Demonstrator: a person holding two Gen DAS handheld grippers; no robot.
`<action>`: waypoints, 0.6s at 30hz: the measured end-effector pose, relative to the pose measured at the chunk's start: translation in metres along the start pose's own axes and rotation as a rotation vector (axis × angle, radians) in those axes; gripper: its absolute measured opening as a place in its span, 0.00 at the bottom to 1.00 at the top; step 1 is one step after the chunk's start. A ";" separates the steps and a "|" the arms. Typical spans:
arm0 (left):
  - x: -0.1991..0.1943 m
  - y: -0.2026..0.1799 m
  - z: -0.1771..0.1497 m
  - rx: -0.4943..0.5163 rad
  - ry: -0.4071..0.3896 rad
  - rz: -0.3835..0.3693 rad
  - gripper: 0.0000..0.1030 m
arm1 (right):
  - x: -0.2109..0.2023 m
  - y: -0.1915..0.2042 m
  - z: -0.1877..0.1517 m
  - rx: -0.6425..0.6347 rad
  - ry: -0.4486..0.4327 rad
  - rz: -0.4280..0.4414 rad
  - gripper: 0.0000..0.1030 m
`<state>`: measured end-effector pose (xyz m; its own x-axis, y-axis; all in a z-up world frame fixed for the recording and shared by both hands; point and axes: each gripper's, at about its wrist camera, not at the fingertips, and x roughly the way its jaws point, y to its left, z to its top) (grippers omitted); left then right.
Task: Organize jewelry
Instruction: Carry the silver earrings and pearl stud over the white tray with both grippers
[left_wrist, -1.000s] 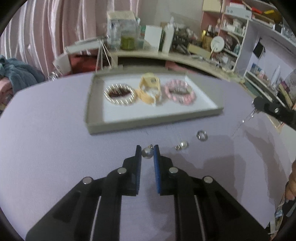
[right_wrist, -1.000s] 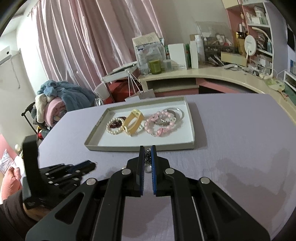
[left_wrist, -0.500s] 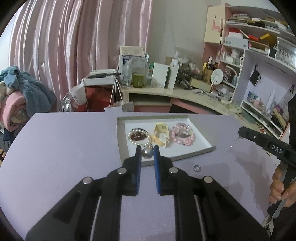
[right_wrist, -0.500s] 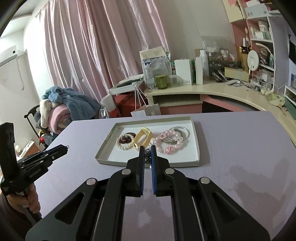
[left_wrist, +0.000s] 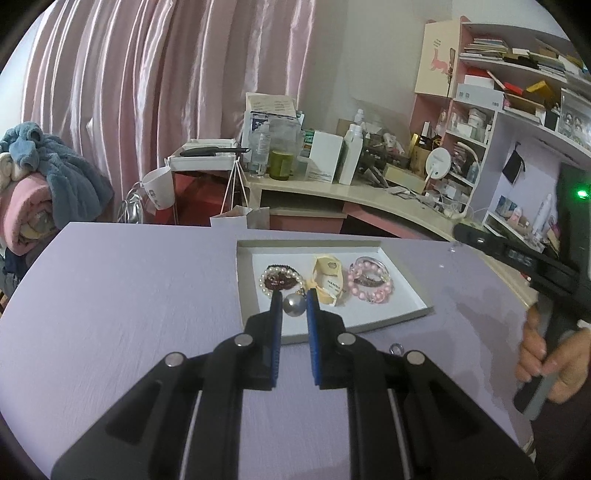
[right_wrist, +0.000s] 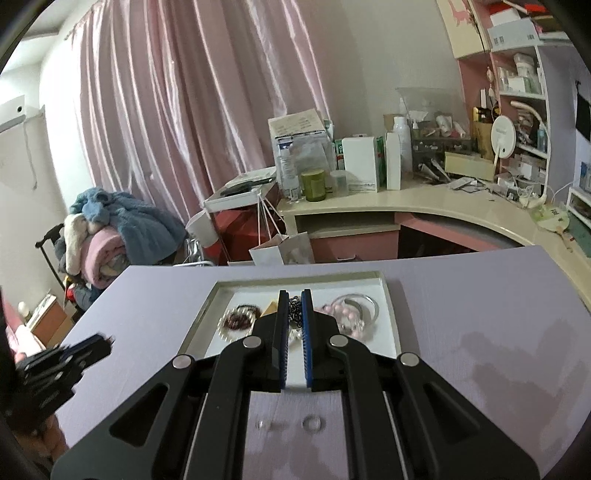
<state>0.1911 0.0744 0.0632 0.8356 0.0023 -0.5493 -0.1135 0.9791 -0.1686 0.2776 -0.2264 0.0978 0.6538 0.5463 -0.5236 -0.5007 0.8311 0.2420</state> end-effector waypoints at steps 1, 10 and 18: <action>0.002 0.001 0.002 -0.003 -0.002 0.000 0.13 | 0.008 -0.003 0.002 0.009 0.005 -0.004 0.07; 0.017 0.009 0.015 -0.013 -0.003 -0.002 0.13 | 0.059 -0.016 -0.001 0.046 0.071 -0.022 0.07; 0.040 0.013 0.020 -0.022 0.017 -0.018 0.13 | 0.069 -0.026 -0.010 0.080 0.103 -0.026 0.62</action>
<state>0.2337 0.0910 0.0555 0.8285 -0.0191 -0.5597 -0.1106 0.9742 -0.1969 0.3302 -0.2113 0.0472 0.6021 0.5139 -0.6110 -0.4344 0.8530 0.2893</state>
